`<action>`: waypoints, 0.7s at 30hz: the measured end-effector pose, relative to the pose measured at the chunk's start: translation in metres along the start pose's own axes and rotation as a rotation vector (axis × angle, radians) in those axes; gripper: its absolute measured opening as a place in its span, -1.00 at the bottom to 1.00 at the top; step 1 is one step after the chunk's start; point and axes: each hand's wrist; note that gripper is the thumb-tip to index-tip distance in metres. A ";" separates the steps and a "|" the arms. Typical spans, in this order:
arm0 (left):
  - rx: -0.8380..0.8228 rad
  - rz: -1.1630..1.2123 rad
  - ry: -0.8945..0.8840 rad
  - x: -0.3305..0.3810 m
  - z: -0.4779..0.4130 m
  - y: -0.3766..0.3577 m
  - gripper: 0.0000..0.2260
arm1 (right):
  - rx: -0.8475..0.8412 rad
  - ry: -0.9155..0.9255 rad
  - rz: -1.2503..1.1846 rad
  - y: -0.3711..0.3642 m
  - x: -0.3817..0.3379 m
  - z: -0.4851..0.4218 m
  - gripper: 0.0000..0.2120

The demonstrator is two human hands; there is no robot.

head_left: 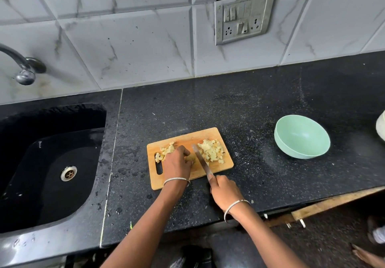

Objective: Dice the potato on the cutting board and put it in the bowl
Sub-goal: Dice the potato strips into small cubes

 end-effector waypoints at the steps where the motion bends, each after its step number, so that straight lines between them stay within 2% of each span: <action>1: 0.007 -0.011 -0.007 0.001 0.000 0.001 -0.79 | -0.038 -0.029 -0.103 0.000 -0.001 -0.002 -0.53; 5: 0.087 -0.035 -0.089 0.003 0.005 0.003 -0.76 | -0.310 -0.287 -0.753 0.003 -0.004 0.005 -0.55; 9: 0.117 -0.011 -0.155 0.004 0.009 0.003 -0.76 | -0.520 -0.370 -0.985 0.005 0.003 0.005 -0.56; 14: 0.032 -0.003 -0.160 0.010 0.008 0.004 -0.74 | -0.544 -0.353 -1.014 0.008 0.008 0.015 -0.55; 18: -0.120 -0.028 -0.205 0.021 -0.002 0.007 -0.61 | -0.415 -0.238 -0.847 0.014 0.010 0.032 -0.56; 21: -0.109 0.020 -0.203 0.027 -0.009 0.011 -0.61 | -0.325 -0.175 -0.757 0.020 0.016 0.038 -0.57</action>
Point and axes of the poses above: each hand's wrist, its own z-axis away from the middle knuckle, its own y-axis out of the back of the hand, x = y × z, and after that the axes turned 2 degrees about z, right-handed
